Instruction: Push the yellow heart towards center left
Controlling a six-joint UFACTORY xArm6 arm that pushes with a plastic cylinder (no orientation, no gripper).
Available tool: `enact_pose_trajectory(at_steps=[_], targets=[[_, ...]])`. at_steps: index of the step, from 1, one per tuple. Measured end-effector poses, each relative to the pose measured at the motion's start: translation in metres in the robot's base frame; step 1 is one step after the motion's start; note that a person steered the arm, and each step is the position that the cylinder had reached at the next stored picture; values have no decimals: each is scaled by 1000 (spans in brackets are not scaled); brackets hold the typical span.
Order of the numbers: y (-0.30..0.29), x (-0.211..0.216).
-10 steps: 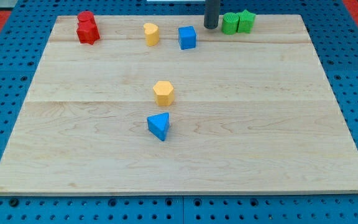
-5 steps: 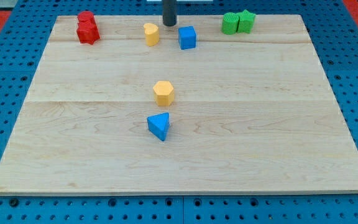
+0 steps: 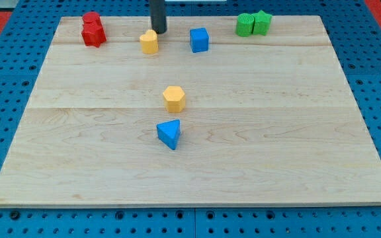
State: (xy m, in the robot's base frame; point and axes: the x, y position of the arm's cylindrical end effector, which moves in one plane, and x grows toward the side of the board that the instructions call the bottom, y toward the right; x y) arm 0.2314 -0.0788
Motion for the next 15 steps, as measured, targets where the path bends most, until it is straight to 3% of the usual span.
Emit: enact_pose_trajectory(at_steps=[9,13,15], targets=[[3,9],[-1,94],[-13,73]])
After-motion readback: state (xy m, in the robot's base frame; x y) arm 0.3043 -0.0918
